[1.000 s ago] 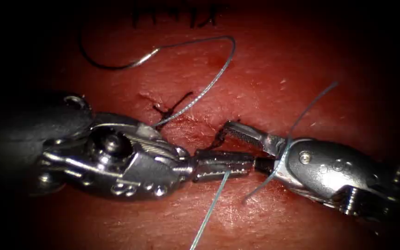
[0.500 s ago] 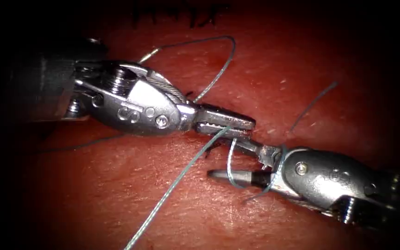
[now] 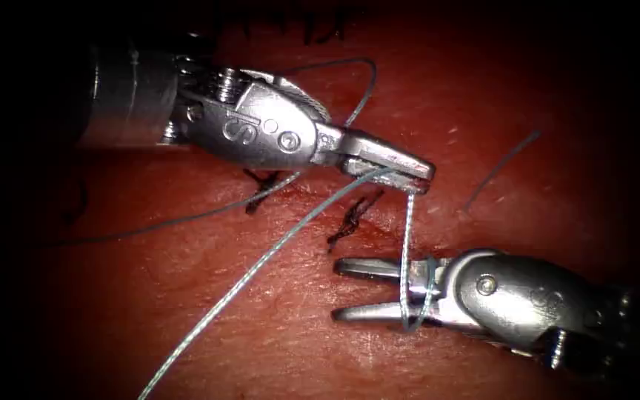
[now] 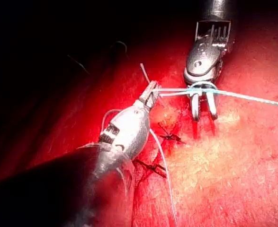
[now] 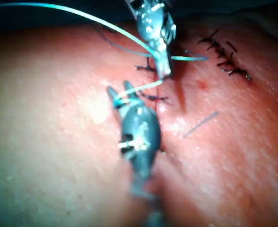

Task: Wound Closure
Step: Left hand wraps suture counter-clockwise around right hand two times

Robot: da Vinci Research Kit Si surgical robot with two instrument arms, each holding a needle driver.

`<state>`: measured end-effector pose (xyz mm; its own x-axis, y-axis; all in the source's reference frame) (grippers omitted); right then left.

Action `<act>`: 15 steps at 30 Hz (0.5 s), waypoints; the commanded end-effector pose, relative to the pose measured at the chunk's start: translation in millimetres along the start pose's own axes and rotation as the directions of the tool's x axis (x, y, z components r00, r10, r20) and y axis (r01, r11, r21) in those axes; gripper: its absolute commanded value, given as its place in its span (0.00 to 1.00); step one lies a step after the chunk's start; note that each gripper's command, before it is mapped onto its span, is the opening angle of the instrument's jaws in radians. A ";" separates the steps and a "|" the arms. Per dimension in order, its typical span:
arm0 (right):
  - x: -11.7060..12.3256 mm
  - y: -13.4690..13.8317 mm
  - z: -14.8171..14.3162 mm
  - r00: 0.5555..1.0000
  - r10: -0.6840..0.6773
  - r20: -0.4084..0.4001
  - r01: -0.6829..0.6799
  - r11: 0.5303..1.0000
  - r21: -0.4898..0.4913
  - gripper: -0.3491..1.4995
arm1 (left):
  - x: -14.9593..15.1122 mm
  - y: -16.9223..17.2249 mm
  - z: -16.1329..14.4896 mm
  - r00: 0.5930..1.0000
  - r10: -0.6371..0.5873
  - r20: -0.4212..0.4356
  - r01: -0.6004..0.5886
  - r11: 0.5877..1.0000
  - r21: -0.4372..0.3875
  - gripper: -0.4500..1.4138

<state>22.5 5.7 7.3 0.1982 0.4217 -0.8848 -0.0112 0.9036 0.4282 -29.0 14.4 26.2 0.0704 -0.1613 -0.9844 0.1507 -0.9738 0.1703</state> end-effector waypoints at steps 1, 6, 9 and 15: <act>-0.6 -0.2 0.5 1.000 0.002 -0.010 -0.002 1.000 0.000 0.18 | -0.9 0.1 0.5 1.000 -0.003 0.004 0.003 1.000 -0.001 0.00; -0.2 0.1 0.1 0.996 0.031 -0.088 -0.031 1.000 0.000 0.18 | -3.4 2.6 0.3 0.999 -0.007 0.033 0.007 1.000 0.001 0.00; 0.0 0.1 0.0 0.991 0.048 -0.125 -0.047 0.999 0.007 0.18 | -4.3 3.1 0.1 0.999 -0.003 0.054 0.002 1.000 0.013 0.00; 0.0 0.0 -0.2 0.977 0.080 -0.199 -0.081 0.997 0.008 0.18 | -5.1 4.3 -0.2 0.996 0.009 0.088 -0.012 0.999 0.035 0.00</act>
<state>21.7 6.3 6.7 -0.0051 0.4979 -0.8672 -0.0262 0.8669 0.4978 -27.9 10.7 31.6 -0.0171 -0.1834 -0.9829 0.1156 -0.9768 0.1803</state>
